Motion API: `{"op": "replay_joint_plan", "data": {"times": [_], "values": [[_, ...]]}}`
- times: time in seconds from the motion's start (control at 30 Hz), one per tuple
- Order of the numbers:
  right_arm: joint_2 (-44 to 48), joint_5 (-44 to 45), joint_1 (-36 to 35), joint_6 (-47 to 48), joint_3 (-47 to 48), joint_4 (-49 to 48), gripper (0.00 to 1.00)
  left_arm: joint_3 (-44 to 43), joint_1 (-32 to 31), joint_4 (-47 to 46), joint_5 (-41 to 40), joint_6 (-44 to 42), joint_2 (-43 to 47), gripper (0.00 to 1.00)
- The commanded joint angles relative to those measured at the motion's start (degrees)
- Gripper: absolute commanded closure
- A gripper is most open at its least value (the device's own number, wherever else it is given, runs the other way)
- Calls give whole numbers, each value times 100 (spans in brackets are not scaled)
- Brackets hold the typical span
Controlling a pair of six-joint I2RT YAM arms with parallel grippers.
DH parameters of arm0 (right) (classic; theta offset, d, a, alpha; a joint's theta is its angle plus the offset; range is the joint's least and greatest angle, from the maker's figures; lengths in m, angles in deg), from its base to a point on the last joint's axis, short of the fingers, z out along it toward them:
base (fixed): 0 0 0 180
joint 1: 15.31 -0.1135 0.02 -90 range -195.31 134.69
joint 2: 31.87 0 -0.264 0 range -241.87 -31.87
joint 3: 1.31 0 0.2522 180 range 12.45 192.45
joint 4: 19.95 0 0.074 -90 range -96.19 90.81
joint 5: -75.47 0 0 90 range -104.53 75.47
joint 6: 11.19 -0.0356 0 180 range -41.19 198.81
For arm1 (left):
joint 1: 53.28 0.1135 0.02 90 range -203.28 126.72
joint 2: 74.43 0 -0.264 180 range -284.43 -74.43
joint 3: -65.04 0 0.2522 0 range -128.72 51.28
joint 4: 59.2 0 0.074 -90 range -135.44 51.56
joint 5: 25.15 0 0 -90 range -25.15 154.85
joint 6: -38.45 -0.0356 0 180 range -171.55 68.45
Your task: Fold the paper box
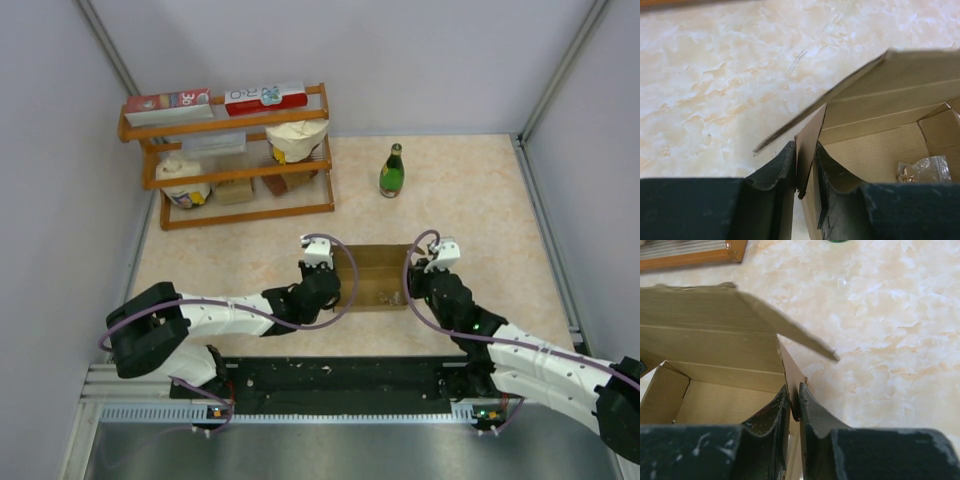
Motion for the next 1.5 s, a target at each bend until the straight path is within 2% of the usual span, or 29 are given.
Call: {"op": "replay_joint_plan", "data": {"times": [0.0, 0.17, 0.3, 0.47, 0.57, 0.77, 1.03, 1.23, 1.33, 1.47], "values": [[177, 60, -115, -79, -26, 92, 85, 77, -59, -246, -161, 31, 68, 76], [704, 69, -115, 334, 202, 635, 71, 86, -59, -378, -74, -206, 112, 78], [1108, -159, -115, 817, 422, 1110, 52, 94, -59, -431, -21, -487, 200, 80], [1346, -432, -98, 1204, 703, 1629, 43, 103, -59, -457, 41, -883, 322, 81], [1329, -468, -71, 1363, 905, 1797, 41, 121, -41, -457, 111, -1094, 393, 82], [618, -1117, 349, 1583, 1538, 2122, 40, 437, 266, -764, 620, -1401, 683, 82], [-33, -2637, 1317, 1731, 2136, 2245, 41, 946, 1126, -1546, 2166, -2245, 1061, 85], [-542, -3981, 2019, 1899, 2549, 2272, 43, 903, 1593, -1670, 3282, -2685, 1070, 87], [-780, -4351, 2170, 1934, 2734, 2333, 45, 850, 1743, -1644, 3582, -2773, 1052, 87], [-956, -4431, 2205, 1996, 2866, 2430, 50, 824, 1857, -1618, 3820, -2817, 1044, 87]]}}
